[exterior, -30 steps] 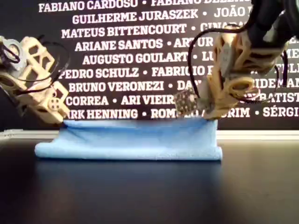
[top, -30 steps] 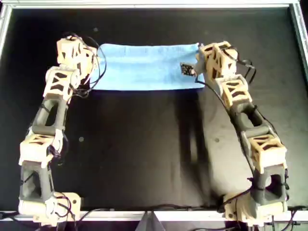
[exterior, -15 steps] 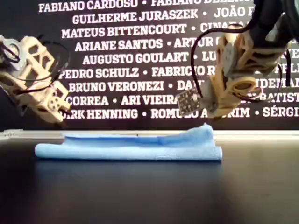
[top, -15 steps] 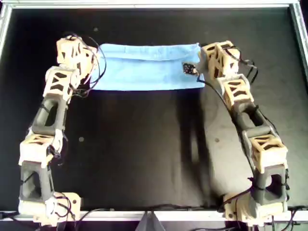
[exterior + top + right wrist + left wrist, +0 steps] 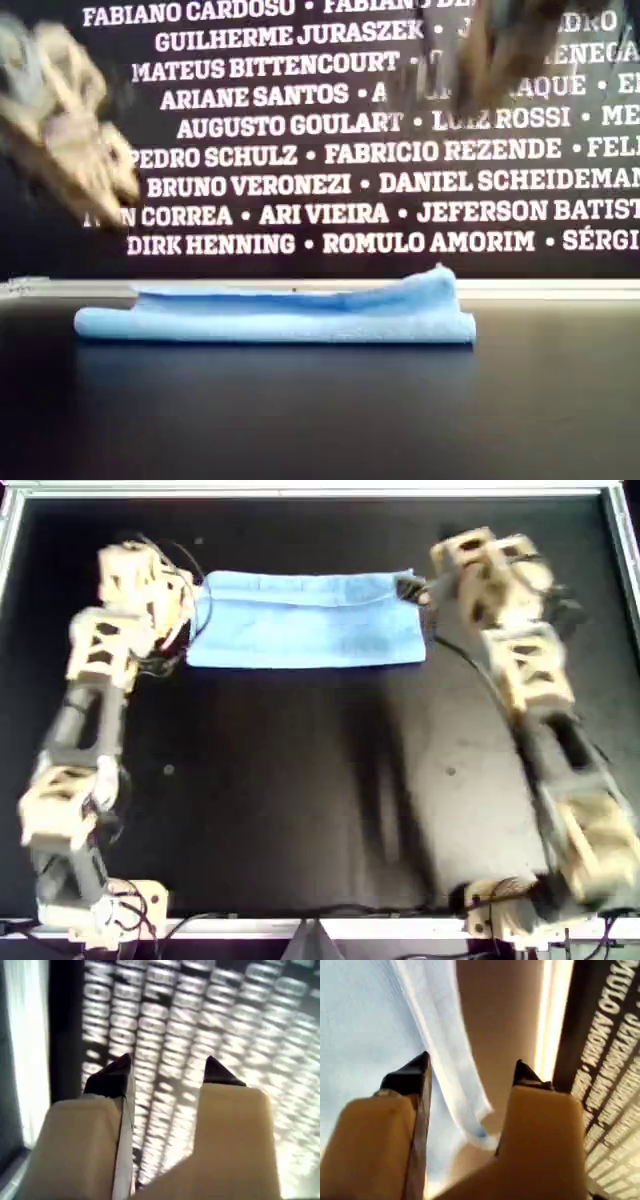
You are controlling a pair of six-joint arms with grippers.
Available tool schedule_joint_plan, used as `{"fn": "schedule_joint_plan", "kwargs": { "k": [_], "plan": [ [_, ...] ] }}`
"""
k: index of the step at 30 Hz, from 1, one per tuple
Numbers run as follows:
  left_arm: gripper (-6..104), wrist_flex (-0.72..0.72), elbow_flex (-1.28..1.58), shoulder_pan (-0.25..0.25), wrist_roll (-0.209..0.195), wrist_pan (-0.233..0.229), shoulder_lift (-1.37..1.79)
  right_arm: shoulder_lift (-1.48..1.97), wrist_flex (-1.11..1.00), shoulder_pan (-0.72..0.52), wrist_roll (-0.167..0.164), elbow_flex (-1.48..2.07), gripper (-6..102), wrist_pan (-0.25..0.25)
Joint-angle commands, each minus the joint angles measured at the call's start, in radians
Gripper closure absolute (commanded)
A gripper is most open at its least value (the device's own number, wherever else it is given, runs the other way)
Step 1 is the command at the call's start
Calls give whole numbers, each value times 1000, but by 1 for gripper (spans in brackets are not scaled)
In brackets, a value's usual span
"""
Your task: Fold a cloth
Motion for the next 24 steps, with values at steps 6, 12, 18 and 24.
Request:
{"fn": "schedule_joint_plan", "kwargs": {
  "k": [6, 12, 18, 24],
  "plan": [
    [40, 302, 235, 25, -9, -3, 726, 874, 6, -8, -9, 681, 39, 0],
    [40, 364, 468, 23, -35, -3, 1129, 1247, 6, -8, -115, 996, 39, 2],
    [40, 272, 859, 23, -49, -3, 1588, 1546, 3, -6, -144, 1221, 39, 0],
    [40, -15, 1338, 23, -40, -2, 2028, 1750, 3, -6, -132, 1368, 39, 2]
  ]
}}
